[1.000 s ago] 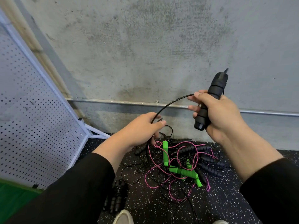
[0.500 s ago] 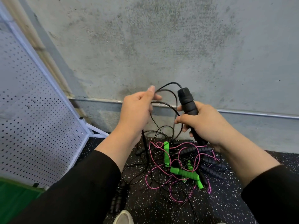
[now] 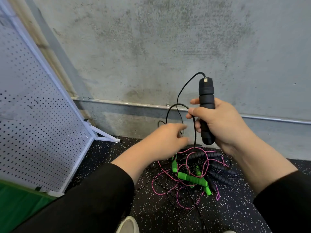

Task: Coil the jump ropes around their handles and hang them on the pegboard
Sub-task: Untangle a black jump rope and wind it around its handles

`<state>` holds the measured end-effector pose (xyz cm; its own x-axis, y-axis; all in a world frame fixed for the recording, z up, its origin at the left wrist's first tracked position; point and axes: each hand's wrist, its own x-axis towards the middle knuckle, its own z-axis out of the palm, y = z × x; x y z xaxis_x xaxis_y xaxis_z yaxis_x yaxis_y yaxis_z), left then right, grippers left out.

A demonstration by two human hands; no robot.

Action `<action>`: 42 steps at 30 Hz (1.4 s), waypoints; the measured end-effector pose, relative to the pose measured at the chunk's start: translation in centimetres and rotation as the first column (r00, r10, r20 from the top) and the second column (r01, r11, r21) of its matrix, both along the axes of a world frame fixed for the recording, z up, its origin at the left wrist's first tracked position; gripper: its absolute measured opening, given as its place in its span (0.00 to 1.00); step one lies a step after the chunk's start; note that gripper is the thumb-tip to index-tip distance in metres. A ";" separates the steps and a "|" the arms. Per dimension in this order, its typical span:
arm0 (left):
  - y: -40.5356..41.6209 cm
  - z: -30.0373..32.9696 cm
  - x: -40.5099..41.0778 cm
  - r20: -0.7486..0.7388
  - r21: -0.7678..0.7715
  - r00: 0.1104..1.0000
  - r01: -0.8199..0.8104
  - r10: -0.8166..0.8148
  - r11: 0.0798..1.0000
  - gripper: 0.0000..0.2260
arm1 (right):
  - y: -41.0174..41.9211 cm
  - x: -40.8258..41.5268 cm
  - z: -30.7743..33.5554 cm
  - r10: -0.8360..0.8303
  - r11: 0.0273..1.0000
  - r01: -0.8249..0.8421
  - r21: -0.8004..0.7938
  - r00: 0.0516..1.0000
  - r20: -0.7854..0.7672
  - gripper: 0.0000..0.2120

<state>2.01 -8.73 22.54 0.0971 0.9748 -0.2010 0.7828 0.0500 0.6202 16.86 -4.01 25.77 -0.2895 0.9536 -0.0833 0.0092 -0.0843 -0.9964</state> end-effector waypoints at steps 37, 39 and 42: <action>1.7 1.9 -0.6 0.979 -0.088 0.114 -0.520 0.171 0.850 0.08 | 0.7 0.4 -1.1 0.064 0.986 -0.115 0.118 0.928 0.366 0.10; 1.9 2.5 -1.7 0.993 -0.080 0.023 -0.580 0.115 0.811 0.08 | 0.8 0.6 -1.3 0.075 0.986 -0.134 0.102 0.893 0.443 0.10; 2.0 2.7 -3.1 0.994 -0.109 -0.051 -0.611 0.098 0.784 0.09 | 0.9 0.8 -1.3 0.066 0.989 -0.121 0.089 0.883 0.465 0.10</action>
